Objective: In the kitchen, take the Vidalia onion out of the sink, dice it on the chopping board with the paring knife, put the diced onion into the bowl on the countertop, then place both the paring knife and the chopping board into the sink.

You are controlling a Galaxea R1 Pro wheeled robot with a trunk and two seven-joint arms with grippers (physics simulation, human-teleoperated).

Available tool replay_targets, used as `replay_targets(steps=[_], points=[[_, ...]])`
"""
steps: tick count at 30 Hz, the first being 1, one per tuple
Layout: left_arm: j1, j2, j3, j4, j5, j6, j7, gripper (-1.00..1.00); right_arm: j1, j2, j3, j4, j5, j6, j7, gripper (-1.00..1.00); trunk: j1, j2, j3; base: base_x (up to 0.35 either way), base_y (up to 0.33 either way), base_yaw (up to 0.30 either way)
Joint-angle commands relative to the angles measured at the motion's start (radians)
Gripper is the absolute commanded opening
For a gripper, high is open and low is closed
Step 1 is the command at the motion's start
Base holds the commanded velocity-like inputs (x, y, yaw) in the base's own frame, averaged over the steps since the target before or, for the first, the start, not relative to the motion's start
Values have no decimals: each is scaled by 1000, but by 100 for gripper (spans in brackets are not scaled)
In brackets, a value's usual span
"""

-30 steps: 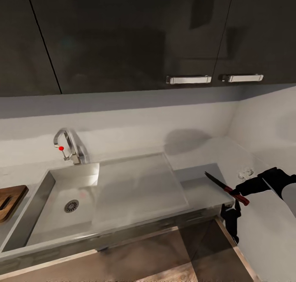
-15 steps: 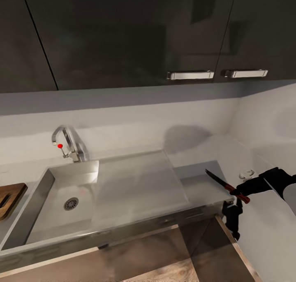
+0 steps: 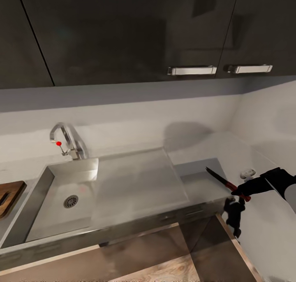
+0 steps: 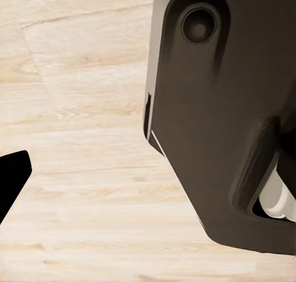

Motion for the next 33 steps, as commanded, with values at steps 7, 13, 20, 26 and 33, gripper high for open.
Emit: replay_targets(steps=[7,13,20,26,33], points=[[-1,0,-8,1,10,2,-1,100,0,-12,-8,-2,3,9,4,100,1,-2,-13,0,0,0],[-1,0,-8,1,10,3,-1,100,0,-13,-9,-2,3,8,4,100,1,-2,-23,0,0,0],[-1,0,-8,1,10,2,-1,100,0,-13,-8,-2,3,8,4,100,1,-2,-33,0,0,0],[-1,0,-8,1,10,2,-1,100,0,-13,-9,-2,3,8,3,100,1,-2,-36,0,0,0],[-1,0,-8,1,10,3,-1,100,0,-13,-10,-3,3,8,1,100,1,-2,-36,0,0,0]])
